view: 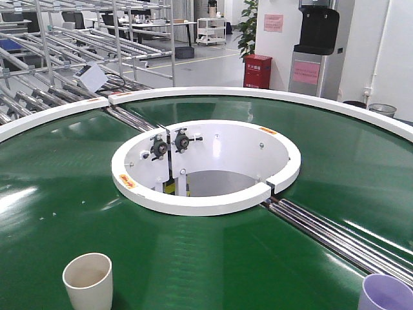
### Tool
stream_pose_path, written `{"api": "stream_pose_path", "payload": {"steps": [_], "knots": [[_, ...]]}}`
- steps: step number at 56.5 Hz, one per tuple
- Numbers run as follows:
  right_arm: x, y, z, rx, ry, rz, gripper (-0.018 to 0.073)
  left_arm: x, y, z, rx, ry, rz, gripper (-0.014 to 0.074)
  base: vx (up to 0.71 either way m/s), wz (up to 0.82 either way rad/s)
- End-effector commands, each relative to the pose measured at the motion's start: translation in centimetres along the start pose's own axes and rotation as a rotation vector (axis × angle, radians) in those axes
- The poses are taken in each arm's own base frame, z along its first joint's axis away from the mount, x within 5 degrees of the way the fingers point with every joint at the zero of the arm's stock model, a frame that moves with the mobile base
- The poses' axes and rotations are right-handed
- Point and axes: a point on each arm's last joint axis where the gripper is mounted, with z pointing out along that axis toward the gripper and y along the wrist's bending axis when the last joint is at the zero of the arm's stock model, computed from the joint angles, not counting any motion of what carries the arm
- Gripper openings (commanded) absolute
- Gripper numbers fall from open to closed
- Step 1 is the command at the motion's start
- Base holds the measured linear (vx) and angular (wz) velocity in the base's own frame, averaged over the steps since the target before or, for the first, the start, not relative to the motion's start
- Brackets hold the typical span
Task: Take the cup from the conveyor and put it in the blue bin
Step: 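Move both grippers above the cream and lavender cups on the conveyor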
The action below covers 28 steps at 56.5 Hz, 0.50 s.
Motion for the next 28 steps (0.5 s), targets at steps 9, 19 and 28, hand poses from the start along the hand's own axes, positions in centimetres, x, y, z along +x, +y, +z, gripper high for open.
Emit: {"api": "stream_pose_path", "payload": {"steps": [9,19,28], "knots": [[-0.24,0.06,-0.01,-0.005,-0.083,-0.014,-0.0009,-0.34,-0.02,0.03,0.007,-0.071,-0.007,-0.0006,0.0,0.0],[-0.24,0.06,-0.01,-0.005,-0.083,-0.014,-0.0009,-0.34,-0.02,0.03,0.007,-0.071,-0.007,-0.0006,0.0,0.0],[-0.24,0.06,-0.01,-0.005,-0.083,-0.014,-0.0009,-0.34,-0.02,0.03,0.007,-0.071,-0.007,-0.0006,0.0,0.0]]}}
